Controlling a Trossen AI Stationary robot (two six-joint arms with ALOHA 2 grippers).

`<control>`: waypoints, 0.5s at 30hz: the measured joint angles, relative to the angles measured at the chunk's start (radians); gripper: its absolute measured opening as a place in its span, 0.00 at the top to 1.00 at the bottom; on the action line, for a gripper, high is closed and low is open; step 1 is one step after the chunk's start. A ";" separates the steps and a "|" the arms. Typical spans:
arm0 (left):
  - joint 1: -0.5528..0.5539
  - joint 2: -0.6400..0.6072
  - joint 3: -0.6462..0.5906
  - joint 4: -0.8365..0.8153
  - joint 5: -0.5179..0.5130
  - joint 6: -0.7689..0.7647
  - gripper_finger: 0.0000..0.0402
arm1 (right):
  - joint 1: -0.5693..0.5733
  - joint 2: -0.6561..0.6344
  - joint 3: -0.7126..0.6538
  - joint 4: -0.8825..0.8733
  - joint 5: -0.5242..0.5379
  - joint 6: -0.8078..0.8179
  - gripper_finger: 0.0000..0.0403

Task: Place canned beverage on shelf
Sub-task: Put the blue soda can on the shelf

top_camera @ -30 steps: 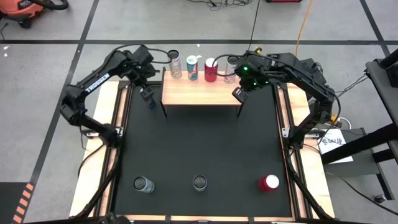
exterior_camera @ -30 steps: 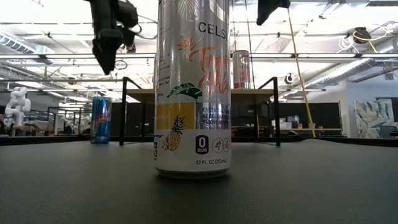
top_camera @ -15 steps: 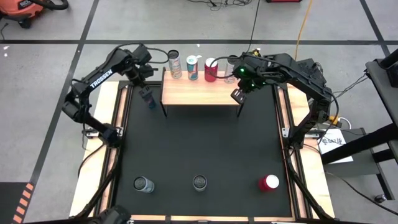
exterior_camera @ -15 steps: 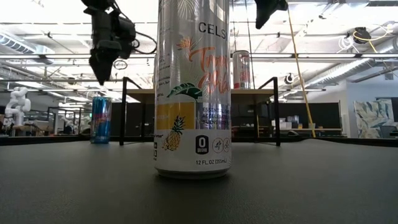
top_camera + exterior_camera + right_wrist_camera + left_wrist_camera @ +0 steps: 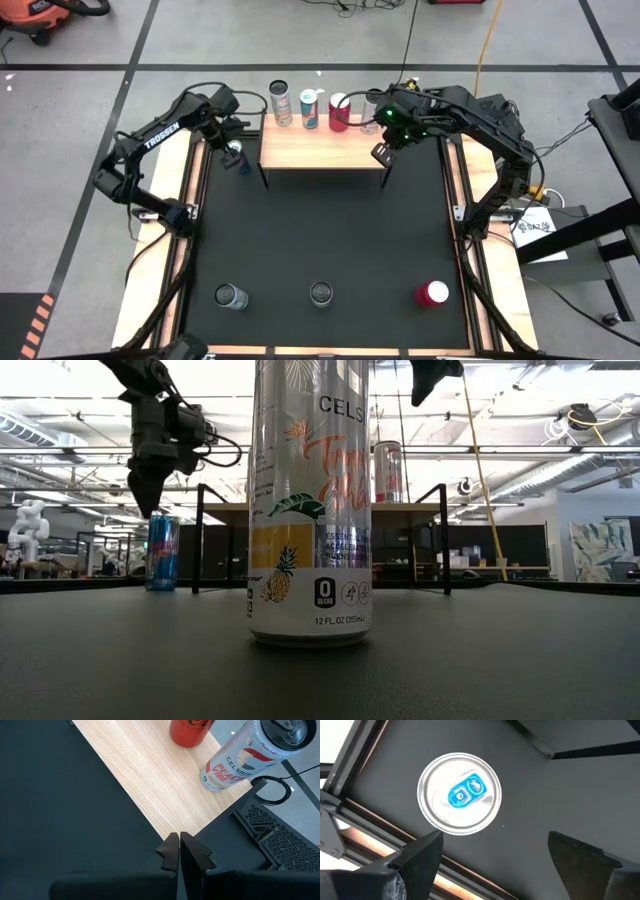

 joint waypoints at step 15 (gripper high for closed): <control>0.000 0.000 -0.003 0.091 -0.011 -0.005 0.13 | 0.000 0.000 0.000 0.000 -0.001 0.019 1.00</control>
